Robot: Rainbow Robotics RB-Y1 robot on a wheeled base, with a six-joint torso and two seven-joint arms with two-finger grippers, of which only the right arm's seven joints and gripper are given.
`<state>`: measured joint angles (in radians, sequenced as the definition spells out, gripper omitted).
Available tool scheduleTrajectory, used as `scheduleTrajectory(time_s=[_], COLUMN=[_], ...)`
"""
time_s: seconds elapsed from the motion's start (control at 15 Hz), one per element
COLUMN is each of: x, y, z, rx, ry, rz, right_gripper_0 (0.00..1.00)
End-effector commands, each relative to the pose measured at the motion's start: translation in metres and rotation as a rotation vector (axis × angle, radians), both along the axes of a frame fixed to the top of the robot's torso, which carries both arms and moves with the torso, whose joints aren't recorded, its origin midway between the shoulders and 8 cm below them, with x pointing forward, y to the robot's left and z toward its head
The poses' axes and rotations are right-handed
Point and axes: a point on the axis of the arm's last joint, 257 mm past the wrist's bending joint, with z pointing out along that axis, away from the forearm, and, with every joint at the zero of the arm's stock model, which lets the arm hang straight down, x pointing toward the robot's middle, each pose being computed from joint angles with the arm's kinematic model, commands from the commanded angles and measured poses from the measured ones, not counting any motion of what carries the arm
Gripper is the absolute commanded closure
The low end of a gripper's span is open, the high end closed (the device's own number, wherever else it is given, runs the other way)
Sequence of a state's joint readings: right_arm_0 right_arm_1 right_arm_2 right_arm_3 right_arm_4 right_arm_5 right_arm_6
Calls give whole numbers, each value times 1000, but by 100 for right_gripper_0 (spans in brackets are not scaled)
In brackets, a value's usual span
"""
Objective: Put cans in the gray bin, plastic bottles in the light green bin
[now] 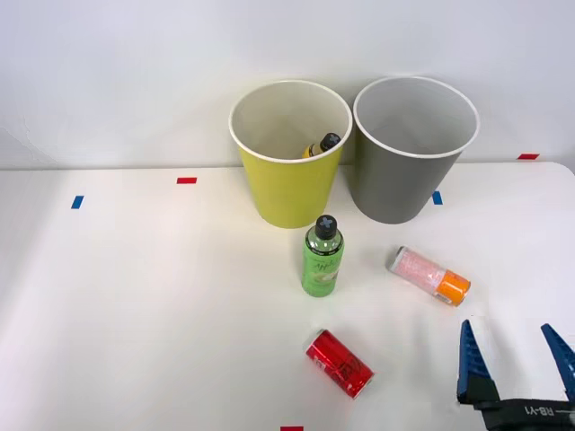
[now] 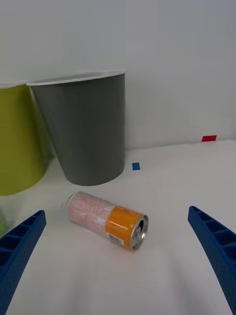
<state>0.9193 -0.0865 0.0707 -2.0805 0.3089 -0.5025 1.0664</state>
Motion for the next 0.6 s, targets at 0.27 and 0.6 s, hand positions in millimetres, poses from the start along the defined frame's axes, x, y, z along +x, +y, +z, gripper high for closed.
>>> scheduleTrajectory(time_s=[0.27,0.6], x=[-26,-48], y=[21,28], z=[-14,-28], rx=[-59,-117], ry=[47,98], rz=[66,45], right_gripper_0=[0,0])
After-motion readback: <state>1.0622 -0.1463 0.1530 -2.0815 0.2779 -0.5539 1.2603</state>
